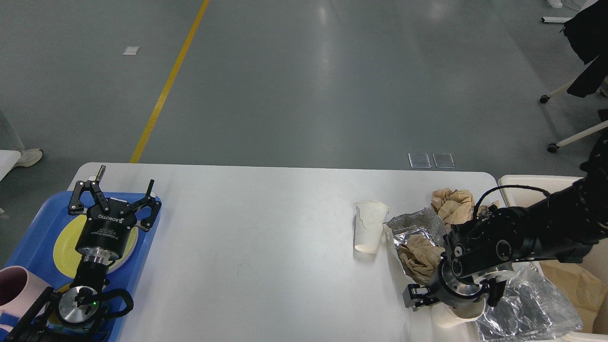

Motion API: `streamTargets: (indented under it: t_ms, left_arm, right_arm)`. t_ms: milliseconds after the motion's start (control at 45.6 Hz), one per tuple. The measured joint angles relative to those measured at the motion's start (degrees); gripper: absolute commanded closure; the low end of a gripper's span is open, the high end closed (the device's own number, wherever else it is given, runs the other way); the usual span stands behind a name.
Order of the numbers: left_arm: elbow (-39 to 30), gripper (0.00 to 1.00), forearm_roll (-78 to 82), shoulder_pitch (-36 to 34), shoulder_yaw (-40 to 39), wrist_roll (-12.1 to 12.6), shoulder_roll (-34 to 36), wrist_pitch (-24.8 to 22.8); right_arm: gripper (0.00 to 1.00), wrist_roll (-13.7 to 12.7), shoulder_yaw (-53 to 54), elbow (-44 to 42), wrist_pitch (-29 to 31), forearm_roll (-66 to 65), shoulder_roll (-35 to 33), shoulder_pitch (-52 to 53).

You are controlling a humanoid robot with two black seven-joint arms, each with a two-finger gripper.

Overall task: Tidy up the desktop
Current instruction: 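Grasp the white paper cup and lift it toward the bin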

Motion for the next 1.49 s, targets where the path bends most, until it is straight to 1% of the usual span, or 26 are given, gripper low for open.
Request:
streamTargets:
  t_ms: [88,175,241,745,921,1052,1074,1140,1250,1359,1425,1491]
  left_arm:
    - [0.0,0.03,0.0,0.0,0.0,0.0,0.0,0.0]
    - [0.0,0.03,0.0,0.0,0.0,0.0,0.0,0.0]
    - [0.0,0.03,0.0,0.0,0.0,0.0,0.0,0.0]
    - [0.0,0.03,0.0,0.0,0.0,0.0,0.0,0.0]
    - [0.0,0.03,0.0,0.0,0.0,0.0,0.0,0.0]
    - [0.0,0.03,0.0,0.0,0.0,0.0,0.0,0.0]
    - [0.0,0.03,0.0,0.0,0.0,0.0,0.0,0.0]
    - [0.0,0.03,0.0,0.0,0.0,0.0,0.0,0.0]
    - [0.0,0.03,0.0,0.0,0.0,0.0,0.0,-0.1]
    - [0.0,0.03,0.0,0.0,0.0,0.0,0.0,-0.1]
    - [0.0,0.03,0.0,0.0,0.0,0.0,0.0,-0.1]
    - [0.0,0.03,0.0,0.0,0.0,0.0,0.0,-0.1]
  right_arm:
    - [0.71,0.0,0.0,-0.8,0.2,0.1,0.2,-1.0]
    - [0.84,0.0,0.0,-1.1,0.3,0.1,0.2,-1.6]
    - [1.0,0.0,0.0,-1.1,0.3,0.1,0.2,-2.0]
    - [1.0,0.0,0.0,-0.7,0.5,0.9,-0.5,-2.4]
    - [1.0,0.1,0.1,0.2,2.8,1.2,-2.0,0.5]
    - [1.0,0.2,-0.8,4.1,8.3,2.9,-6.3,8.9]
    - [1.0,0.2,-2.4,5.7,10.5,4.3,-7.4,12.9]
    - [1.0,0.2,-5.4,7.6,13.8,6.4,-8.3,18.9]
    - [1.0,0.5,-13.2,10.8,21.9,10.1,-8.7,33.6]
    - [1.0,0.8,-19.8,11.7,31.4,11.3,-9.1,47.0]
    - [1.0,0.9,-22.0,11.7,34.9,11.4,-9.4,51.4]
    - [1.0,0.9,-23.6,11.7,36.4,11.4,-9.7,53.5]
